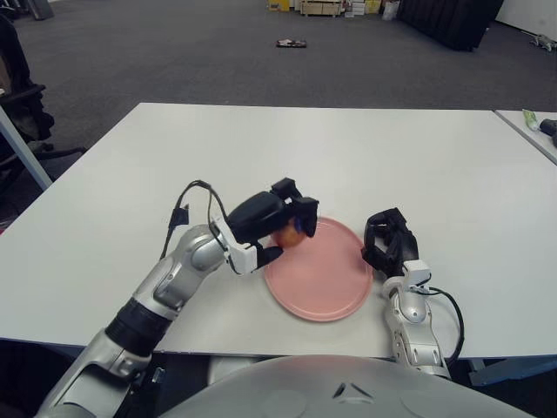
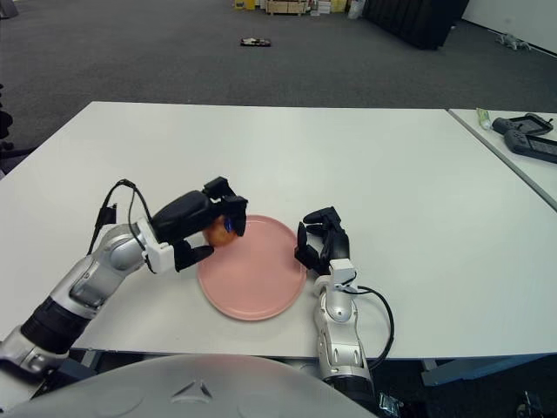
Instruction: Put the apple into the plate.
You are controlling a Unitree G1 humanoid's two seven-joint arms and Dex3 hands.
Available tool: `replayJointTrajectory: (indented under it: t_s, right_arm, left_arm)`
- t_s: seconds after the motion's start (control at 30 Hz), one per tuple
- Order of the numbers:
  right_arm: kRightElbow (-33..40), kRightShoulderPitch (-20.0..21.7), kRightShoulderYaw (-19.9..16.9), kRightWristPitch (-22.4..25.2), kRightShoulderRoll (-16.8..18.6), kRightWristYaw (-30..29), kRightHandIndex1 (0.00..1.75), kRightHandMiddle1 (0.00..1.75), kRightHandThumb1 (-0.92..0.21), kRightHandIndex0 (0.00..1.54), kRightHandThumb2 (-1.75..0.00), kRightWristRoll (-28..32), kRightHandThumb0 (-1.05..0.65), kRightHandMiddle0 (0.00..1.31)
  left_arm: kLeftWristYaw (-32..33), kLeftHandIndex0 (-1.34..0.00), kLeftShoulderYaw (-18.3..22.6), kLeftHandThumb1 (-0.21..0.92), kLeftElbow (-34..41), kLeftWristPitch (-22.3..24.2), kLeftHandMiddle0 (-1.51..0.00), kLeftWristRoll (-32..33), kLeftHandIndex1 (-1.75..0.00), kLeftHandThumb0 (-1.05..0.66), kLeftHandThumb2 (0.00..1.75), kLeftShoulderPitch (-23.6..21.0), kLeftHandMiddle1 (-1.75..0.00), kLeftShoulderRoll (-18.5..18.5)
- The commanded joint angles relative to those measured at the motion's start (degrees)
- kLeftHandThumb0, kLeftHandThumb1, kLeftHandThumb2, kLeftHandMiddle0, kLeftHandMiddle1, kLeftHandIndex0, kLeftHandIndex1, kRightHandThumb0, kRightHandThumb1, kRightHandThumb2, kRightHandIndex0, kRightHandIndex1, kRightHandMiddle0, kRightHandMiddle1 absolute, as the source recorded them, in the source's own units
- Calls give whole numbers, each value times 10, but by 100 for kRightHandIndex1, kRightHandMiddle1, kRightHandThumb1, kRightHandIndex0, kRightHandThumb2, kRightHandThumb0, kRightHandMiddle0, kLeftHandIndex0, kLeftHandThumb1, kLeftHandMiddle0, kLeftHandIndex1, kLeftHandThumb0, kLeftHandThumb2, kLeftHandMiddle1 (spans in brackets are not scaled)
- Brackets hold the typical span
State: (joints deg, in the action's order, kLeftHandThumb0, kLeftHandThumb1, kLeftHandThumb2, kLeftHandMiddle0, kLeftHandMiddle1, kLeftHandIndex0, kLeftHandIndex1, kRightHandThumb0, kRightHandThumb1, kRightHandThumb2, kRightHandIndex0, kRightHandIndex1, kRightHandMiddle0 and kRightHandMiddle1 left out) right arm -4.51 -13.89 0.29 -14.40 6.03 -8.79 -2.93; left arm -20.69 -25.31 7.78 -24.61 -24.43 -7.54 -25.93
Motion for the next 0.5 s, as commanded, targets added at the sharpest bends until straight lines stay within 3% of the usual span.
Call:
replayJointTrajectory:
  t_s: [0.0,0.47]
  right_arm:
    - [2,5,-4,-1,5,-7,170,175,-61,56,-95,2,-40,39]
    - [15,-1,-5,11,4,-1,168,175,-62,58,-94,10,-39,38]
  left_arm:
    - [-27,-61,-15,3,-24,-24,-86,-1,-175,0,161,-28,-162,-4]
    - [-41,-65,-51,-2,-110,-78,-84,-39,-175,0,170,-37,-173,9]
